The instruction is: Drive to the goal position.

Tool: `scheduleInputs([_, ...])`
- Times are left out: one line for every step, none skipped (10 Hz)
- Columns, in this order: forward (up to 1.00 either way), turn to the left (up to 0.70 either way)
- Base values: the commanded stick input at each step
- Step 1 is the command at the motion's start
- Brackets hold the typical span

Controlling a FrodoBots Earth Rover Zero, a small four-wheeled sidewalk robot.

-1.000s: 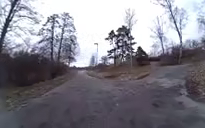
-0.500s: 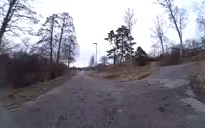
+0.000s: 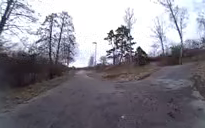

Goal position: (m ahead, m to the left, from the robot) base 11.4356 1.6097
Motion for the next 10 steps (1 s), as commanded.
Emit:
scheduleInputs([0.50, 0.00])
scheduleInputs([0.50, 0.00])
scheduleInputs([0.50, 0.00])
scheduleInputs([0.50, 0.00])
scheduleInputs([0.50, 0.00])
scheduleInputs([0.50, 0.00])
scheduleInputs([0.50, 0.00])
scheduleInputs([0.50, 0.00])
scheduleInputs([0.50, 0.00])
scheduleInputs([0.50, 0.00])
